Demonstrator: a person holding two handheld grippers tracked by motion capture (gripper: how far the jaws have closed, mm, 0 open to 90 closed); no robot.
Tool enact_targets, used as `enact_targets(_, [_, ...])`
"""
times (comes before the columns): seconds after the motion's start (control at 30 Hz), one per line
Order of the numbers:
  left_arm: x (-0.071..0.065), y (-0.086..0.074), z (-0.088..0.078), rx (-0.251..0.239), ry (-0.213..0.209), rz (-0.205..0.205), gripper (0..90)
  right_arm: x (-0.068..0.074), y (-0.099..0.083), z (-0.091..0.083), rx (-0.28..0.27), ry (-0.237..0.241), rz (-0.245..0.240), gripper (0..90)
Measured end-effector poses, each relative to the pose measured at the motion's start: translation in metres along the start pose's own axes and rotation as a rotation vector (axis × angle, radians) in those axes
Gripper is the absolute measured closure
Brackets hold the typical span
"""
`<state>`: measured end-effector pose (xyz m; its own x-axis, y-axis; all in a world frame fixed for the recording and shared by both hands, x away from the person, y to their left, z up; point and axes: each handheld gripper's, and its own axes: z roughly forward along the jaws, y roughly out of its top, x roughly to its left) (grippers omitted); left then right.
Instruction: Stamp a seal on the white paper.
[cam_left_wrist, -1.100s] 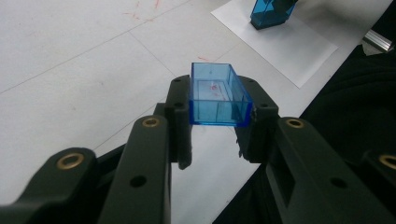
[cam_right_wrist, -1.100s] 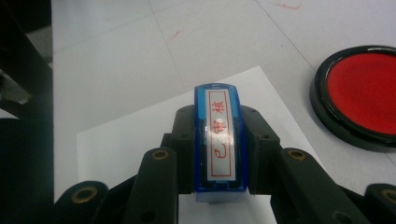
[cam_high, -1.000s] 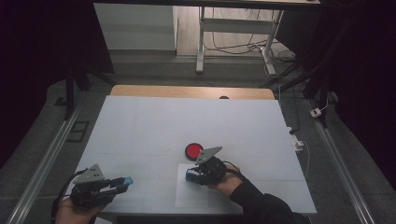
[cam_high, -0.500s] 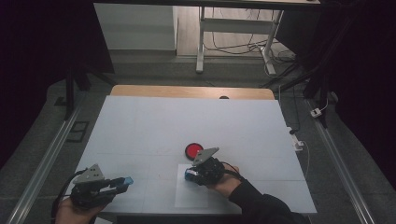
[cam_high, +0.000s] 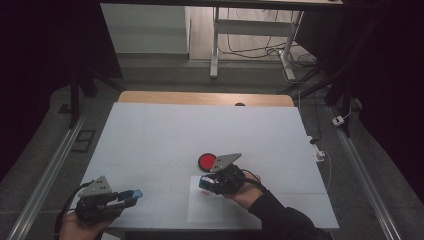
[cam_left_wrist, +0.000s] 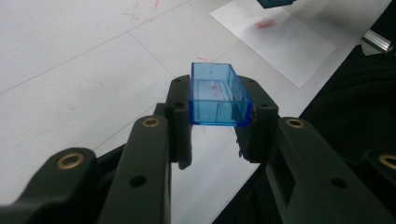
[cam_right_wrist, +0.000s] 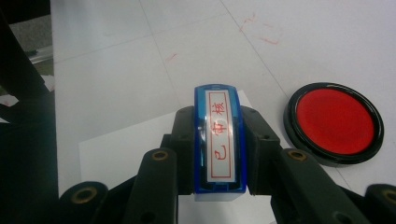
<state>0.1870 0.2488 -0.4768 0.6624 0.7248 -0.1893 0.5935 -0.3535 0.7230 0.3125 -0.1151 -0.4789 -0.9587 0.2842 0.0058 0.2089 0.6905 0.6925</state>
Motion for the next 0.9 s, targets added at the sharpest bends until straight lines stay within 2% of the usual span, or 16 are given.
enact_targets(0.17, [0.000,0.000,0.000,0.000,0.000,0.001,68.4,0.000,0.002,-0.006,-0.014,0.004,0.012,70.1])
enact_targets(0.9, [-0.001,0.001,0.001,0.005,-0.003,0.015,68.4,0.003,0.011,-0.027,-0.078,0.000,0.005,70.1])
